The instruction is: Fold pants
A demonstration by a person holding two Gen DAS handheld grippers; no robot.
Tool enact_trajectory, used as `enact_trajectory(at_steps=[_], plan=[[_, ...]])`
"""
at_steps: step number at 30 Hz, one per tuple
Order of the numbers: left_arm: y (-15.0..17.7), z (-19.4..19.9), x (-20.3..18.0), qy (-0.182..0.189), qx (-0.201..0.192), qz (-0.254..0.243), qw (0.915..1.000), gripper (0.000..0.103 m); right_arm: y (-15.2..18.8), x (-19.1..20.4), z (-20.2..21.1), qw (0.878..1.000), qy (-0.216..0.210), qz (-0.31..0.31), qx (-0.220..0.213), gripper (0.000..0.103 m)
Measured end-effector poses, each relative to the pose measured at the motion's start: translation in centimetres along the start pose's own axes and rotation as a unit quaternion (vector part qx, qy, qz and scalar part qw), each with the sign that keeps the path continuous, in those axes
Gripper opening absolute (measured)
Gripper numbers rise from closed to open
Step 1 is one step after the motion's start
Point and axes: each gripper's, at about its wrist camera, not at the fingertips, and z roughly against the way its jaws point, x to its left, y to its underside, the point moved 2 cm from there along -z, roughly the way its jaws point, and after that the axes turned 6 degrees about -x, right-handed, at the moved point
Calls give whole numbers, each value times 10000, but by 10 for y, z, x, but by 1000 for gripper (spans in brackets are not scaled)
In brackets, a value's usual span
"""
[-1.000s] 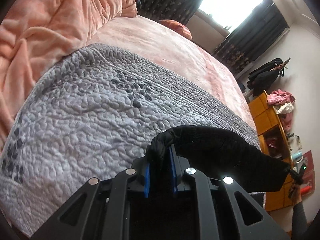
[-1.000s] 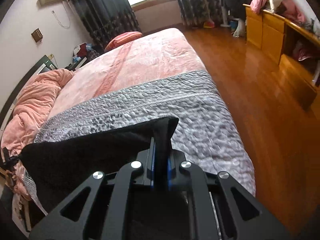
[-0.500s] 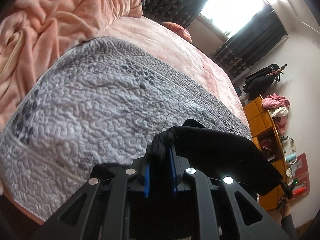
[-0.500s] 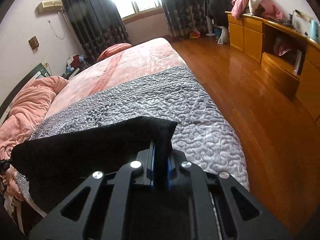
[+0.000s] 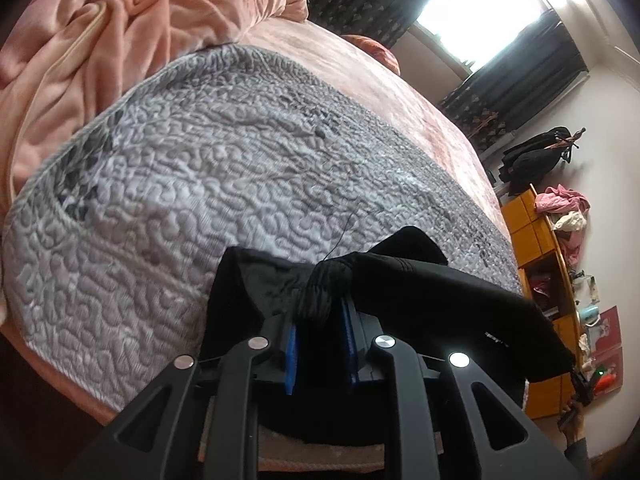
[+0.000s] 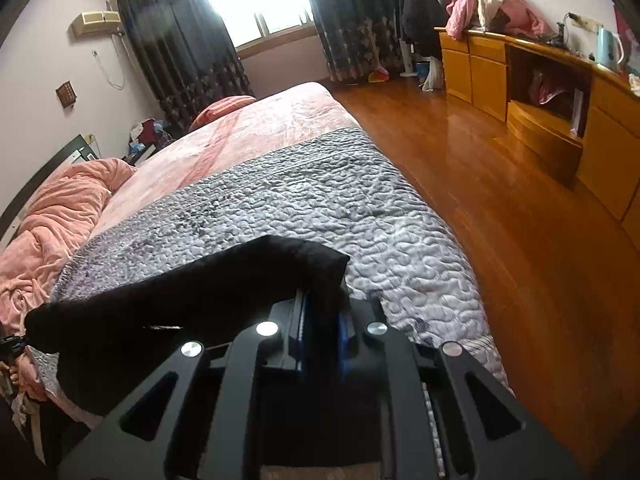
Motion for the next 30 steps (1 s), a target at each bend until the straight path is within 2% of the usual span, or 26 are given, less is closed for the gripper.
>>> enact_trajectory(at_steps=[5,15,18,19,20,21,23,27,30], plan=[[17,-1,9,-77,23,-59,10000,20,18,0,9,10000,-14,-91,-30,14],[65,-23,30,-307,405,-79,9987,25,59,14,13,9998,10,-82,187,22],[74,-24,39,-564,463,-55,9973,32,68,12,14,9996,128,-79,219,31],[77,-24,44,-652,482,-27,9967,33,71,10,15,9994,201,-110,254,39],[81,-23,50,-729,516,24,9960,39,74,7,15,9990,305,-145,285,51],[83,-23,56,-840,542,72,9950,46,76,2,16,9985,387,-214,307,55],[88,-22,64,-931,551,152,9940,52,82,-5,15,9975,483,-351,375,59],[99,-17,84,-1067,544,489,9916,54,100,-22,11,9932,610,-794,599,67],[105,-7,95,-1023,313,870,9904,58,111,-32,7,9889,671,-1089,750,73]])
